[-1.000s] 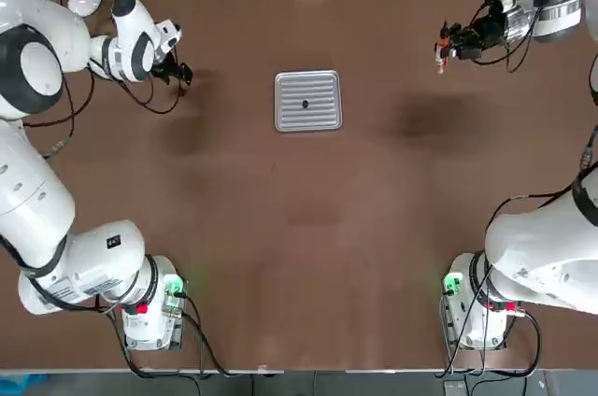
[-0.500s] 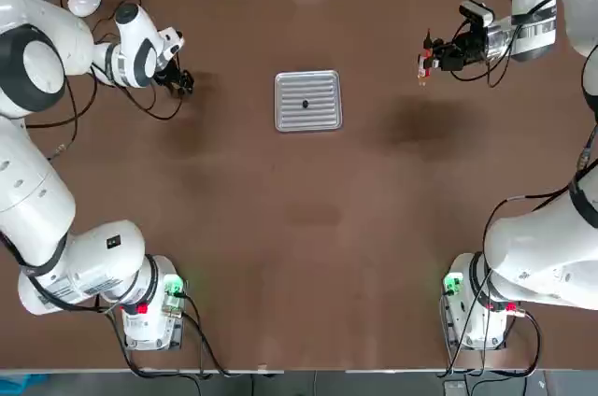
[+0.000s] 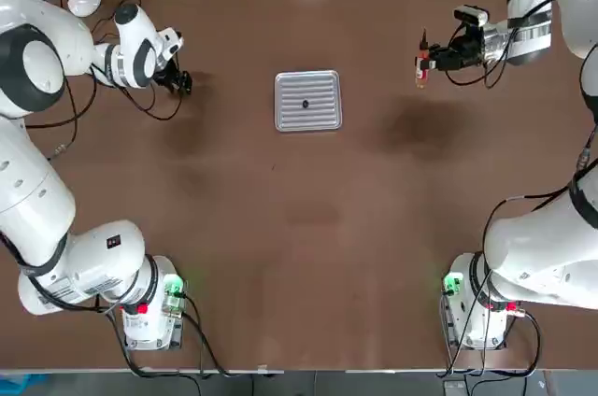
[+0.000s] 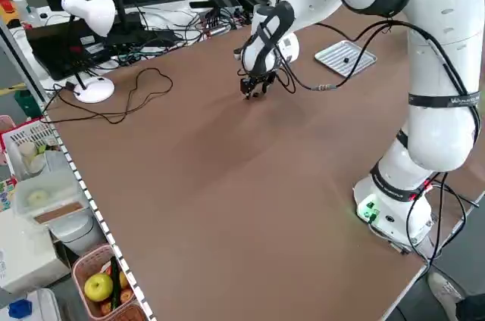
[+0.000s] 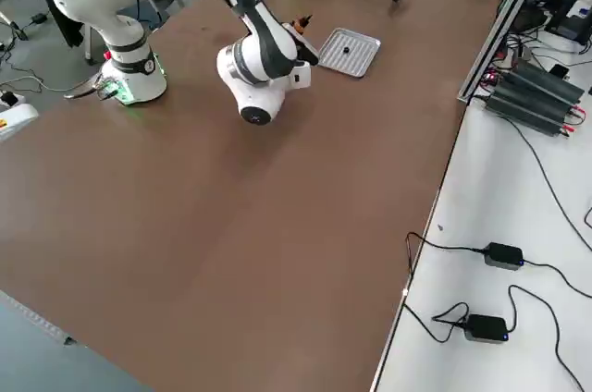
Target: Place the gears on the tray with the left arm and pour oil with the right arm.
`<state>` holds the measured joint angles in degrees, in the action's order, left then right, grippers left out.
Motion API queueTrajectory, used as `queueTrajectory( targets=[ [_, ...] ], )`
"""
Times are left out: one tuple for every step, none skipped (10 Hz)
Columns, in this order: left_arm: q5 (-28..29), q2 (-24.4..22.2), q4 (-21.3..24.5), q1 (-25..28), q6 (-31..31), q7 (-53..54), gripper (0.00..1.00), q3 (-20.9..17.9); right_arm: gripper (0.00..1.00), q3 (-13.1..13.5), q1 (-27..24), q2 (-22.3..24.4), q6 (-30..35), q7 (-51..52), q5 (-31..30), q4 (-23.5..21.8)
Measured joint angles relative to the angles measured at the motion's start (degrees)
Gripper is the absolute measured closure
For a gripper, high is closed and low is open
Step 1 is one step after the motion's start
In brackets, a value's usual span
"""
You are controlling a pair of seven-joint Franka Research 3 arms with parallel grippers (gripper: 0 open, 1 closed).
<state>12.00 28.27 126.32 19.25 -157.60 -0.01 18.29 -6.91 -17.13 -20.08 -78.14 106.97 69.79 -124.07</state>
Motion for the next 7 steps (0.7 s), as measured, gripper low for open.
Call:
queueTrajectory(
  targets=[
    [0.0,-0.1,0.0,0.2,0.0,0.4,0.39,0.0,0.69,0.0,0.8,-0.1,0.0,-0.5,0.0,-0.6],
    [0.0,-0.1,0.0,0.2,0.0,0.5,0.44,0.0,0.69,0.0,1.8,-0.4,-0.1,-0.6,0.0,-1.5],
    [0.0,-0.3,0.0,0.3,0.0,0.7,0.61,0.1,0.69,0.0,2.4,-0.8,-0.2,-0.6,0.1,-1.8],
    [0.0,-0.4,0.0,0.3,0.0,0.8,0.68,0.1,0.69,0.0,2.5,-1.1,-0.2,-0.6,0.1,-1.9],
    [0.0,-0.5,0.0,0.3,0.0,0.8,0.73,0.1,0.69,0.0,2.6,-1.3,-0.2,-0.6,0.1,-2.1],
    [0.0,-0.6,0.1,0.2,0.0,0.8,0.74,0.2,0.69,0.0,2.8,-1.4,-0.2,-0.6,0.1,-2.6],
    [0.0,-0.6,0.1,0.3,0.0,0.8,0.75,0.2,0.69,0.0,3.1,-1.4,-0.2,-0.6,0.1,-3.2]
  ],
)
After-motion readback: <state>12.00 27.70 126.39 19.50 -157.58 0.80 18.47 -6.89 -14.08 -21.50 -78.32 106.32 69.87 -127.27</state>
